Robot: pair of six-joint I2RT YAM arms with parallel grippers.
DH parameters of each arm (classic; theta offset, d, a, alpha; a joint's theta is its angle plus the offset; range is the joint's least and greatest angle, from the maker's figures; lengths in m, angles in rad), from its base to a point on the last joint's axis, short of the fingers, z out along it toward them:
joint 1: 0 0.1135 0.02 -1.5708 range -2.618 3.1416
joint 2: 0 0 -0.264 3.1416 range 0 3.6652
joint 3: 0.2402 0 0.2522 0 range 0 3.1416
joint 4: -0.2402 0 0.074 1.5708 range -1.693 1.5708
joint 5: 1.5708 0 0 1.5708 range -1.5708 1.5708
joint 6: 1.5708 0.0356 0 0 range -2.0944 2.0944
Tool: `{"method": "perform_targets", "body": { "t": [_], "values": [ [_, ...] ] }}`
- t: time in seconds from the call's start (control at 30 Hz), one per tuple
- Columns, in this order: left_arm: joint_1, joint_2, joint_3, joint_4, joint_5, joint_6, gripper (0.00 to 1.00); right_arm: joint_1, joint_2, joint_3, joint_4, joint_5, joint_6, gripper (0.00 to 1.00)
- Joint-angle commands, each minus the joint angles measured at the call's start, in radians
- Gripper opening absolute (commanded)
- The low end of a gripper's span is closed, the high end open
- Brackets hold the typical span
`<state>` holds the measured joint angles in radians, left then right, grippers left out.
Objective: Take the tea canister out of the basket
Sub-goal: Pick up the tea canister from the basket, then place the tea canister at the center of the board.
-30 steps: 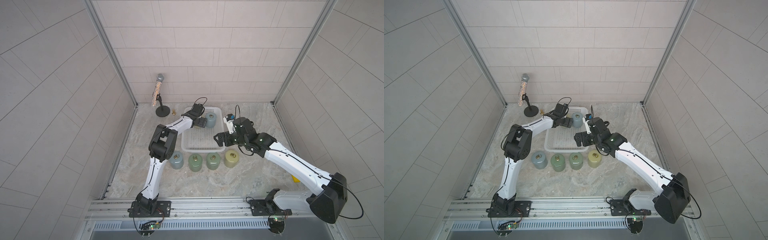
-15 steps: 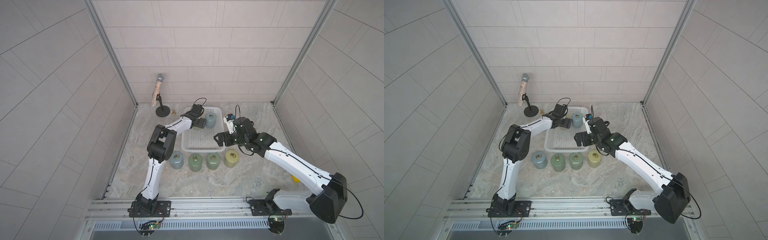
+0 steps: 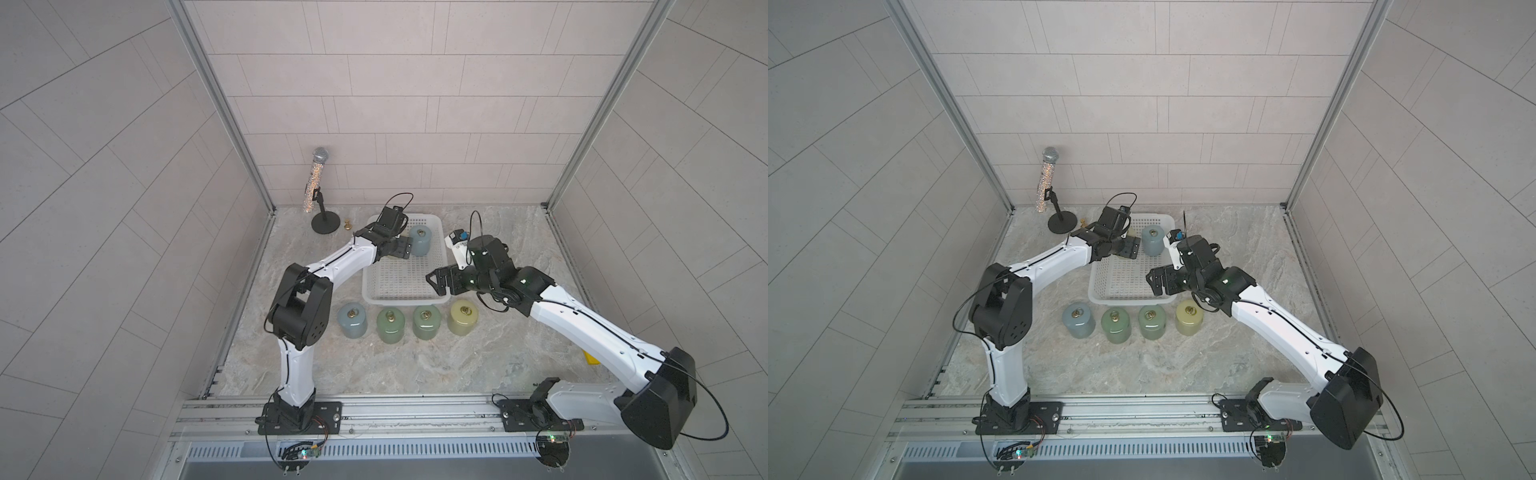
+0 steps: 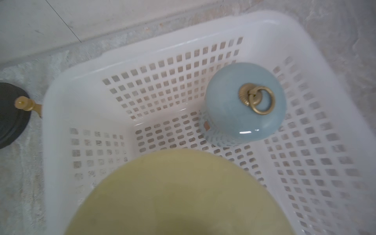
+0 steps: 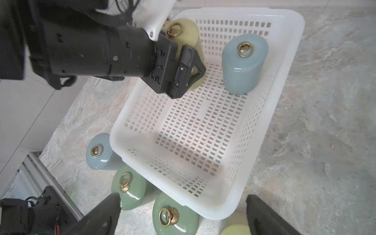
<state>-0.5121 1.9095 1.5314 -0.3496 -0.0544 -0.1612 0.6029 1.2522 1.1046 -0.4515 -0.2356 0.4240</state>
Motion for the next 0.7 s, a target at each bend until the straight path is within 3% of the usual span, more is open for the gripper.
{"method": "perform_targets", "body": {
  "t": [0.0,0.27,0.67],
  "values": [
    [-0.008,-0.125,-0.025,0.011,-0.027,-0.029,0.8,0.0,-0.028,-0.006,0.026,-0.067,-0.025,1.0],
    [-0.008,-0.374,-0.187,-0.036,-0.079,-0.061,0.81,0.052,-0.003,0.005,0.078,-0.192,-0.051,1.0],
    [0.022,-0.733,-0.422,-0.202,-0.255,-0.129,0.81,0.184,0.079,0.056,0.104,-0.203,-0.057,1.0]
  ]
}}
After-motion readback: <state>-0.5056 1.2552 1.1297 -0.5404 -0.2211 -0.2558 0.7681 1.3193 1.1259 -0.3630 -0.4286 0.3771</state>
